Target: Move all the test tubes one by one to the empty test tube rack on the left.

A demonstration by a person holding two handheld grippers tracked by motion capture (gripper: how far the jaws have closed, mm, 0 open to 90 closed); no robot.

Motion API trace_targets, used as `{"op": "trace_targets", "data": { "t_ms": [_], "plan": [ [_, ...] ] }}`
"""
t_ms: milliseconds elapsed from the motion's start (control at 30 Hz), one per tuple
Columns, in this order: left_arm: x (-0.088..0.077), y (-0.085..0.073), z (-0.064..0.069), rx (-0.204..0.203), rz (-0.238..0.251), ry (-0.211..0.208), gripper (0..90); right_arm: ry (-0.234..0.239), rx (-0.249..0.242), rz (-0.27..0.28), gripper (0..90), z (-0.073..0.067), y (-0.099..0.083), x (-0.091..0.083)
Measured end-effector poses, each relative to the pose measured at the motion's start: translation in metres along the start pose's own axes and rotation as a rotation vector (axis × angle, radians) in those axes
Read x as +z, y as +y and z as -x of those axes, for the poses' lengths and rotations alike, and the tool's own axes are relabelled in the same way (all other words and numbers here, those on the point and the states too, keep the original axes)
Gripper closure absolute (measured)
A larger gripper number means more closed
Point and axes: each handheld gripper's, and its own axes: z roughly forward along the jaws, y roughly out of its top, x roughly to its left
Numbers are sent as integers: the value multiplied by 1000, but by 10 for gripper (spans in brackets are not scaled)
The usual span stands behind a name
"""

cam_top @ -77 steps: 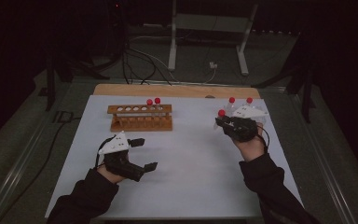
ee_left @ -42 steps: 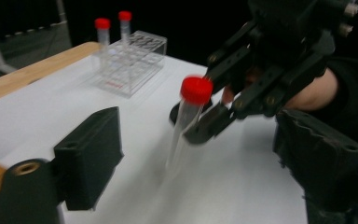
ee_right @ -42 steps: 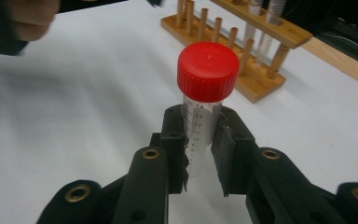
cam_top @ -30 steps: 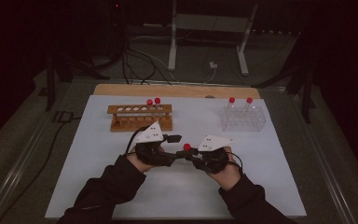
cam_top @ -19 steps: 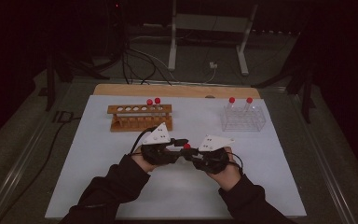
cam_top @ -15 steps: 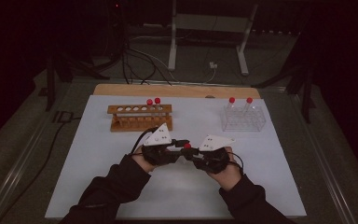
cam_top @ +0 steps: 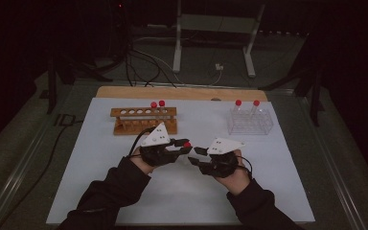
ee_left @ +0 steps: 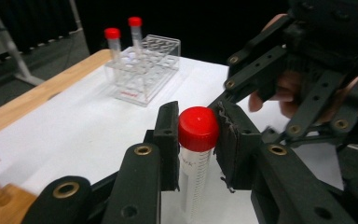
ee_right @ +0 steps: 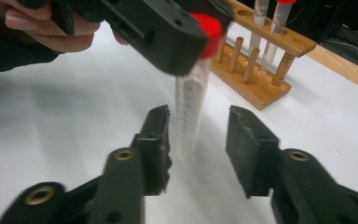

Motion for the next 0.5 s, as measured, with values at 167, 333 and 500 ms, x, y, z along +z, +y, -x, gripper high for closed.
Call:
{"op": "trace_targets", "data": {
  "t_ms": [167, 333, 500],
  "plan": [
    [-12, -2, -12, -18, -3, 47, 720, -17, 11, 16, 469, 2, 0, -2],
    [-28, -2, -27, -42, -4, 115, 720, -40, 38, 33, 328, 4, 0, -4],
    [-41, -2, -41, -54, -1, 184, 720, -50, 60, 49, 199, 7, 1, -4]
  ]
}}
